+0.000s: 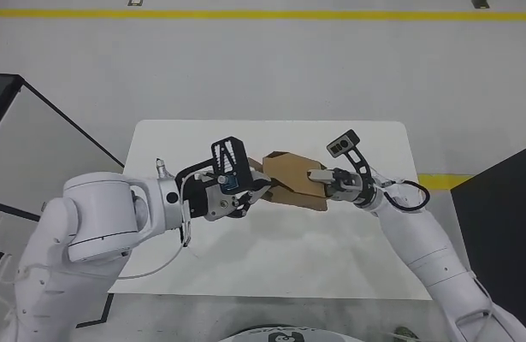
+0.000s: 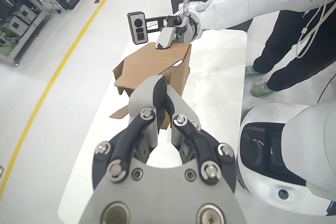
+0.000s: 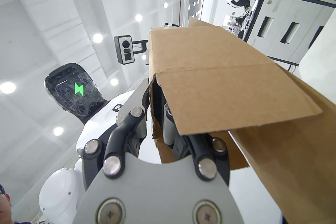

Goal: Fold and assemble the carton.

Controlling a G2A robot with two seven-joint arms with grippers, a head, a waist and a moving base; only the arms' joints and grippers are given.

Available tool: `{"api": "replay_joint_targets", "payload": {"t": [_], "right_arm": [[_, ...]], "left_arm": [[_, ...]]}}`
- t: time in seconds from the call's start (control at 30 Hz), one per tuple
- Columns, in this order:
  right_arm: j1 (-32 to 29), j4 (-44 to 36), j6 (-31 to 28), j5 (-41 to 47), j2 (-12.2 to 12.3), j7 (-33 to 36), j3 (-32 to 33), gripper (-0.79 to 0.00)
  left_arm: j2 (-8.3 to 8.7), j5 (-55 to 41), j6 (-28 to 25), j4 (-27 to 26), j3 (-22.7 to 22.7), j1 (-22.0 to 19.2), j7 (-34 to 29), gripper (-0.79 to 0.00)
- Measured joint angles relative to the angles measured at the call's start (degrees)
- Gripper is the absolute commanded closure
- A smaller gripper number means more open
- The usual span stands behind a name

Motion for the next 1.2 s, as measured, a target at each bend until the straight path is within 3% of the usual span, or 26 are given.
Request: {"api": "replay_joint_targets", "payload": {"t": [0.7,1.2], "right_arm": [[-1.09,-0.31,1.48,-0.68,-0.45,-0.39,1.65,0.000],[-2.82,-1.44,2.97,-1.92,-0.52,-2.69,3.11,0.000]], "left_arm": [[0.49,-0.17,-0.54,0.00,3.91,-1.47,0.79,0.000],[0.18,1.10,-0.81,0.06,10.94,-5.03,0.71,0.000]]}}
